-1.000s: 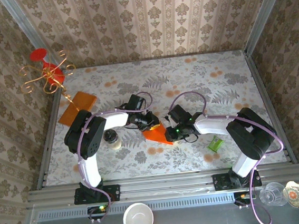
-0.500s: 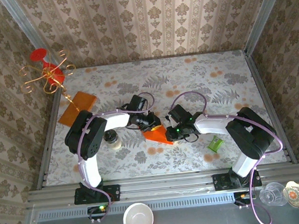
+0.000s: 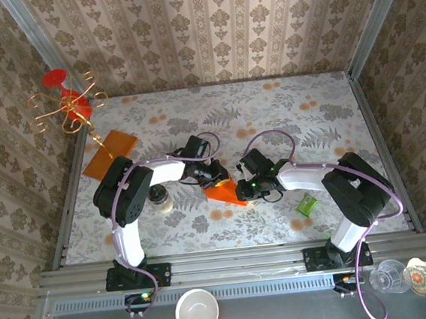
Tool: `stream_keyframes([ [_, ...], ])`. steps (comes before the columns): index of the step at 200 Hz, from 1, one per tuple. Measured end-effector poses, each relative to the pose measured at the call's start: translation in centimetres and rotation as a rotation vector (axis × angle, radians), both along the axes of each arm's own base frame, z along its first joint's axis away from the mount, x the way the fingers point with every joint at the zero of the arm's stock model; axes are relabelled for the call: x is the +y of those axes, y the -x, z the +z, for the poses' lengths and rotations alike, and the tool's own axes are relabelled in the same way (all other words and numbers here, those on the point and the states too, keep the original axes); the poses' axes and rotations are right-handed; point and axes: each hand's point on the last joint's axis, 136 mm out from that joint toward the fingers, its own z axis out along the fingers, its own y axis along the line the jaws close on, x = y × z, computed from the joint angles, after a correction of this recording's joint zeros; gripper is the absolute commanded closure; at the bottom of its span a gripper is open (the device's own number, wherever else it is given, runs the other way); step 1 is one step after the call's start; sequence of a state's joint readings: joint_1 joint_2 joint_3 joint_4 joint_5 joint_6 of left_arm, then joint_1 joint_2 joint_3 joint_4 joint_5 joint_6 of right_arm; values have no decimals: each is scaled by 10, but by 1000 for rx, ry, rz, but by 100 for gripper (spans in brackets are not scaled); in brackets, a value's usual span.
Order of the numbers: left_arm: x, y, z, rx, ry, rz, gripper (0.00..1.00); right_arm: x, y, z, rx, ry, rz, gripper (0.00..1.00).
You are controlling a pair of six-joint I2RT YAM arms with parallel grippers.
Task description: Fold a paper plane with a square sheet of paper (pick it up from the middle)
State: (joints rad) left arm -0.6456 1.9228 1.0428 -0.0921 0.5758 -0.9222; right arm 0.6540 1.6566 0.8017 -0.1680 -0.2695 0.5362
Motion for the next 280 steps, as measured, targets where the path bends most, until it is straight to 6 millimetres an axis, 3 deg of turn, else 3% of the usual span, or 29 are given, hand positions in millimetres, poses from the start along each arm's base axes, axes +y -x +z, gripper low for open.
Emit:
stream_keyframes([
  [36,1,0,-2,18,-15,1,85,2,-4,27,-39,-51,-38,70],
  [53,1,0,-2,23,-19,0,85,6,-7,47,-75,-89,-42,76],
  [73,1,0,-2,26,-22,0,85,13,-11,54,-75,-122,-41,84],
  [151,3,0,-4,32,-37,0,86,39,-15,21,43,-156,14,93],
  [215,4,0,-4,34,-38,1,87,29,-12,-2,73,-153,5,95],
  [280,5,-1,-5,48,-32,1,87,24,-6,-3,34,-221,27,96],
])
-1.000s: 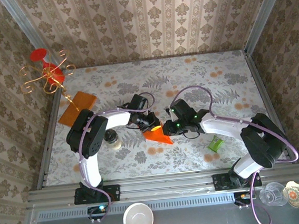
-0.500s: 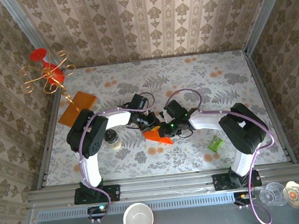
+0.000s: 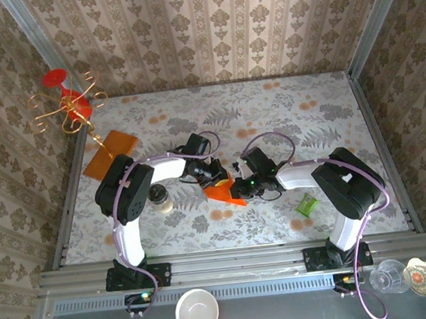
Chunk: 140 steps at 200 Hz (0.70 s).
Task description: Fold a paper plane with a square sheet of paper (pick it up from the middle)
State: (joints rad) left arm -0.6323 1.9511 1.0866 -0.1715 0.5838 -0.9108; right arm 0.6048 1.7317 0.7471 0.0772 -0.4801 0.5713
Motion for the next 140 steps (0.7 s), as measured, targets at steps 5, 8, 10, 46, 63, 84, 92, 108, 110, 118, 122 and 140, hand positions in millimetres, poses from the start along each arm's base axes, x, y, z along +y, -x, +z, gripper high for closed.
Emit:
stream_keyframes([
  [5,0,0,0,1,0,0,87,-1,2,0,-1,0,0,96],
  [8,0,0,0,1,1,-1,87,-2,3,0,0,0,-1,96],
  [10,0,0,0,1,1,-1,87,-3,4,0,0,0,-2,96],
  [46,0,0,0,9,6,-1,87,-21,22,1,6,5,-13,96],
  [63,0,0,0,10,9,-2,87,-28,33,1,12,9,-15,96],
  [84,0,0,0,7,9,-6,87,-39,48,0,46,29,-19,96],
  [92,0,0,0,7,9,-7,87,-42,53,0,55,39,-22,96],
  [108,0,0,0,8,11,-7,87,-51,62,1,76,67,-29,96],
  [110,0,1,0,8,11,-7,87,-52,62,2,77,70,-30,96],
  [118,0,0,0,8,11,-7,87,-54,64,7,72,73,-34,95],
  [122,0,0,0,8,12,-7,87,-54,63,10,66,71,-35,95],
  [140,0,0,0,9,12,-7,87,-51,57,26,31,52,-39,96],
])
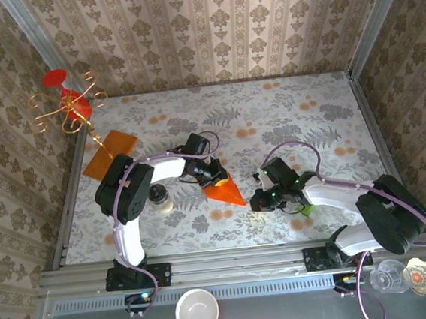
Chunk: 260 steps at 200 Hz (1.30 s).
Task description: Fold a paper plane with a square sheet of paper (pick it up from the middle)
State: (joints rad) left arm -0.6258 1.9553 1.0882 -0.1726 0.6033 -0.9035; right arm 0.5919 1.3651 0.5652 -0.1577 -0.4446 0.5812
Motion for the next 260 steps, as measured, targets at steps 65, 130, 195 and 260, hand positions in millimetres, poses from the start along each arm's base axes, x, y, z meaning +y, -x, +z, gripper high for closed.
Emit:
stream_keyframes([
  [65,-1,-1,2,2,-4,-1,87,40,-52,16,-60,-25,3,100],
  [130,-2,-1,5,-15,-3,-16,87,35,-52,-25,21,56,-18,100],
  [195,-4,-1,40,-154,14,-67,87,33,-54,-27,22,65,-31,100],
  [260,-13,32,21,-145,24,-134,90,33,-54,-27,33,63,-44,100],
])
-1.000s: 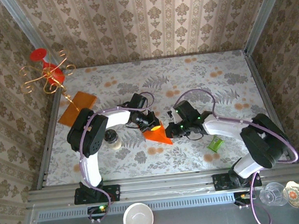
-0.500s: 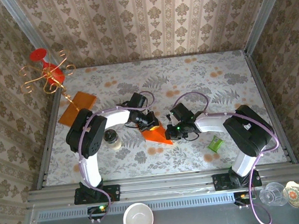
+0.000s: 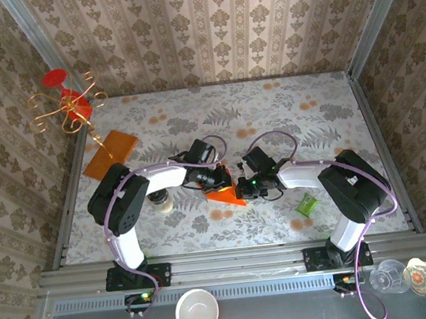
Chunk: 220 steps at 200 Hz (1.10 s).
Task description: Fold a paper plane with a square sheet of paper (pick it up from the middle)
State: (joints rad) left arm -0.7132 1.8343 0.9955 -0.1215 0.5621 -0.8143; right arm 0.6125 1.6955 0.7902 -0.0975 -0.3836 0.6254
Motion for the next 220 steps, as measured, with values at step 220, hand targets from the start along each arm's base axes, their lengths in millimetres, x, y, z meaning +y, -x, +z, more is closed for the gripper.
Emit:
stream_keyframes([
  [220,103,-115,-16,-56,-17,199,90,-5,-5,-2,9,52,-54,100],
])
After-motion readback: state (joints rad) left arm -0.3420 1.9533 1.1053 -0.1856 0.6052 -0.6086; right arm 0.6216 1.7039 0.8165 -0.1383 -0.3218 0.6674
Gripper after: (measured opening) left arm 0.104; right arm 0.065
